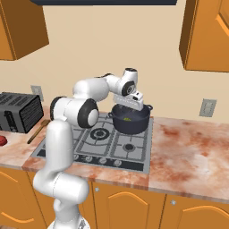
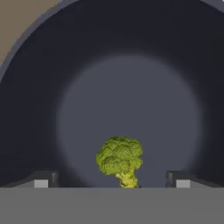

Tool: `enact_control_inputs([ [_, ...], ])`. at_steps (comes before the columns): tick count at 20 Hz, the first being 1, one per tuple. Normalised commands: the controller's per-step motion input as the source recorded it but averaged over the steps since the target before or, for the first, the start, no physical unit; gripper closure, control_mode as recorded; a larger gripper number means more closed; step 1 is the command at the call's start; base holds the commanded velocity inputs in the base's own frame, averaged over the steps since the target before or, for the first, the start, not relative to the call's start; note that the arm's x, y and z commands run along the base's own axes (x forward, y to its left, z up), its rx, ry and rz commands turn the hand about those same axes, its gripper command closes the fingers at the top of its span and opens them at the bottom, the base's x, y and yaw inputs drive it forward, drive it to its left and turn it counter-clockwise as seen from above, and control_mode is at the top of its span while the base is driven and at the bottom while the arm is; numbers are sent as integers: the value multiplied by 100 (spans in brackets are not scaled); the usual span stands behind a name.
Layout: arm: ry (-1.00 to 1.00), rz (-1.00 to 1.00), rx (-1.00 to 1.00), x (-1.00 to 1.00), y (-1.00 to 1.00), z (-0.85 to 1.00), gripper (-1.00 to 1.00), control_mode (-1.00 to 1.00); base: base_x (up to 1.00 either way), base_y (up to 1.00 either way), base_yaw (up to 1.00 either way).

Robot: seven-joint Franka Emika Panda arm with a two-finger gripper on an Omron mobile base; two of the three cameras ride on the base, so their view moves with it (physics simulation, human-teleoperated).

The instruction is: Put the broccoli and bell pepper in the pot. Retrieve the spatula and lightly stir the vegetables in the pot.

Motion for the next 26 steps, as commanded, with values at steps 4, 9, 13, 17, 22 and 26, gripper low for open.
enact_control_inputs([
  [4,0,5,0,-74,20,46,-100,-100,0,0,0],
  [9,1,9,0,-100,37,17,-100,-100,0,0,0],
  [13,0,11,0,-100,47,7,-100,-100,0,0,0],
  [17,0,13,0,-100,52,8,-100,-100,0,0,0],
  [22,0,13,0,-100,46,8,-100,-100,0,0,0],
  [26,0,12,0,-100,48,15,-100,-100,0,0,0],
])
